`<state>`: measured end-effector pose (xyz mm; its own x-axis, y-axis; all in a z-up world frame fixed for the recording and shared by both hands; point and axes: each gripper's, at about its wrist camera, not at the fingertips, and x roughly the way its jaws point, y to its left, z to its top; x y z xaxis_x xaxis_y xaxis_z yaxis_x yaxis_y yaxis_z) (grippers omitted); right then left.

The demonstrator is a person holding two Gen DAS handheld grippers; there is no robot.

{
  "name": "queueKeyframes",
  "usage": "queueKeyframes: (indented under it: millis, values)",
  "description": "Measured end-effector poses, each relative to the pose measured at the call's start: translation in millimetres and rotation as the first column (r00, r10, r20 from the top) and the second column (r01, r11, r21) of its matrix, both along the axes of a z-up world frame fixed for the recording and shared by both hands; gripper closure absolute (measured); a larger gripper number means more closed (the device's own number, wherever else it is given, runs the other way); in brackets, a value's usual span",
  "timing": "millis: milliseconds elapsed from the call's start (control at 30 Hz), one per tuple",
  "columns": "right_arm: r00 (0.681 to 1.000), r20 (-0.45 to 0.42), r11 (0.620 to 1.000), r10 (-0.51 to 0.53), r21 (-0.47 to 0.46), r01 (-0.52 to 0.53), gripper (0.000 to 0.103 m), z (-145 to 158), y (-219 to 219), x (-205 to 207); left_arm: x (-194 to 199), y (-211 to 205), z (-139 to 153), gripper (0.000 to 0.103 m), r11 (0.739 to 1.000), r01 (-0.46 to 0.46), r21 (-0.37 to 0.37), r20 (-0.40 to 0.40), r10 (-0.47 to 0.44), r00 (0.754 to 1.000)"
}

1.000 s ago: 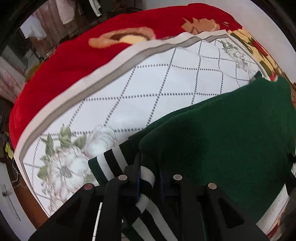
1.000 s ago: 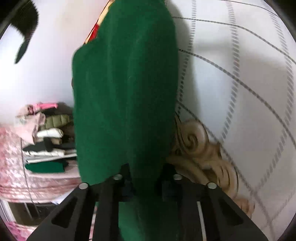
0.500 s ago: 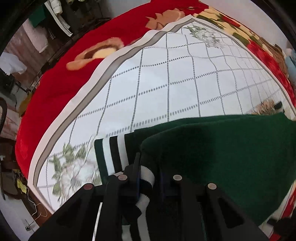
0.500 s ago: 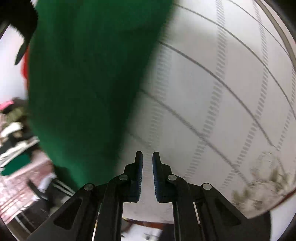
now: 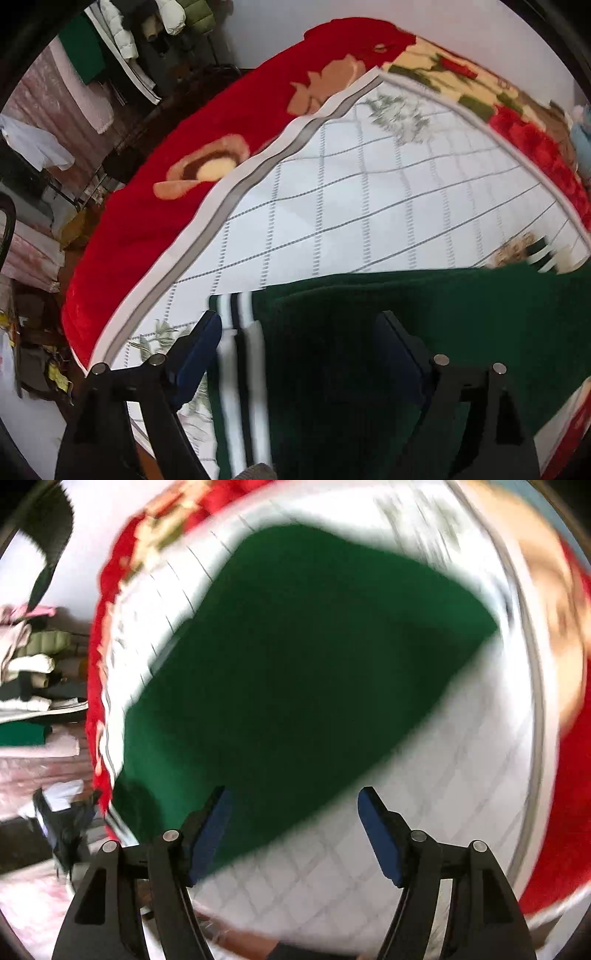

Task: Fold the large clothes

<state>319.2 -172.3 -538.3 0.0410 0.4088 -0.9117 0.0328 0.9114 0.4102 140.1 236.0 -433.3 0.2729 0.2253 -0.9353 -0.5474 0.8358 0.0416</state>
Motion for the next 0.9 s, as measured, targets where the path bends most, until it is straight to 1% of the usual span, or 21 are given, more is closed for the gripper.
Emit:
queueKeyframes:
  millis: [67,100,167,200,233,267,300,333,367,433,467,500,533,567,600,633,700,733,800,867,900]
  values:
    - [0.996,0.080,0.998,0.049,-0.035,-0.046,0.024,12.2,9.7,51.6,14.3,-17.2,4.1,0.018,0.997,0.032,-0.068,0.036,-0.029,0.999]
    - [0.990,0.114,0.995,0.083,-0.066,-0.076,0.020,15.1,17.2,78.3,22.8,-26.7,3.4,0.018,0.996,0.049,-0.080,0.043,-0.046,0.998]
    - [0.974,0.174,0.984,0.145,-0.131,-0.123,0.020,19.4,37.1,125.4,43.3,-52.5,-2.0,0.018,0.989,0.097,-0.110,0.053,-0.091,0.994]
    - [0.963,0.178,0.971,0.204,-0.164,-0.175,0.020,14.0,50.0,152.1,54.7,-65.5,-7.3,0.018,0.984,0.117,-0.137,0.060,-0.110,0.992]
    - [0.955,0.162,0.959,0.247,-0.185,-0.216,0.020,7.2,62.5,167.9,65.6,-77.5,-14.4,0.018,0.978,0.133,-0.161,0.060,-0.125,0.990]
    - [0.947,0.106,0.937,0.304,-0.212,-0.277,0.020,-8.7,72.4,187.4,73.7,-86.3,-20.3,0.018,0.973,0.148,-0.174,0.059,-0.140,0.988]
    - [0.940,0.051,0.924,0.336,-0.213,-0.319,0.029,-22.8,67.2,197.7,83.9,-96.2,-28.9,0.018,0.971,0.164,-0.177,0.045,-0.158,0.986]
    - [0.932,0.011,0.916,0.363,-0.185,-0.355,0.073,-34.6,69.8,205.0,92.2,-103.6,-36.7,0.018,0.970,0.172,-0.170,0.032,-0.170,0.985]
    - [0.922,-0.017,0.907,0.386,-0.176,-0.383,0.089,-40.8,75.2,209.8,97.4,-108.5,-41.6,0.018,0.970,0.179,-0.166,0.024,-0.177,0.984]
    - [0.910,0.007,0.894,0.414,-0.192,-0.405,0.091,-34.1,81.5,210.1,110.3,-113.1,-52.3,0.018,0.973,0.177,-0.145,0.003,-0.178,0.984]
    - [0.914,0.045,0.902,0.403,-0.189,-0.388,0.091,-23.1,82.7,209.7,113.8,-112.0,-55.8,0.018,0.975,0.173,-0.138,-0.004,-0.175,0.985]
    - [0.930,0.097,0.928,0.356,-0.154,-0.339,0.092,-8.7,76.4,212.2,116.6,-110.1,-60.6,0.018,0.977,0.162,-0.135,-0.009,-0.165,0.986]
    - [0.941,0.125,0.946,0.314,-0.125,-0.299,0.093,0.6,70.7,216.5,121.4,-105.3,-66.6,0.017,0.980,0.145,-0.137,-0.016,-0.149,0.989]
    - [0.955,0.164,0.968,0.247,-0.083,-0.236,0.093,10.1,61.5,219.3,124.2,-101.6,-70.7,0.017,0.982,0.132,-0.136,-0.024,-0.137,0.990]
    - [0.962,0.199,0.982,0.186,-0.048,-0.180,0.093,15.1,54.4,221.0,127.0,-98.3,-76.5,0.017,0.983,0.124,-0.137,-0.032,-0.130,0.991]
    - [0.964,0.213,0.987,0.158,-0.036,-0.154,0.093,14.0,57.3,223.8,131.5,-93.6,-84.5,0.015,0.984,0.112,-0.142,-0.048,-0.119,0.992]
    - [0.973,0.210,0.995,0.100,-0.026,-0.097,0.094,-0.8,60.5,229.8,136.0,-86.2,-95.2,0.015,0.986,0.090,-0.142,-0.071,-0.101,0.992]
    - [0.973,0.211,0.996,0.091,-0.037,-0.085,0.094,-7.3,69.2,237.5,137.1,-83.6,-99.2,0.013,0.986,0.086,-0.144,-0.076,-0.098,0.992]
    - [0.972,0.211,0.992,0.099,-0.092,-0.081,0.094,-30.8,81.2,245.6,139.6,-79.7,-103.4,0.011,0.986,0.085,-0.141,-0.086,-0.097,0.992]
    - [0.980,0.156,0.986,0.121,-0.132,-0.101,0.093,-58.2,91.1,247.4,139.3,-79.5,-100.9,0.011,0.987,0.088,-0.137,-0.091,-0.101,0.991]
    - [0.984,0.131,0.985,0.123,-0.133,-0.105,0.091,-64.2,90.7,250.6,138.6,-79.8,-98.3,0.012,0.987,0.087,-0.134,-0.099,-0.100,0.990]
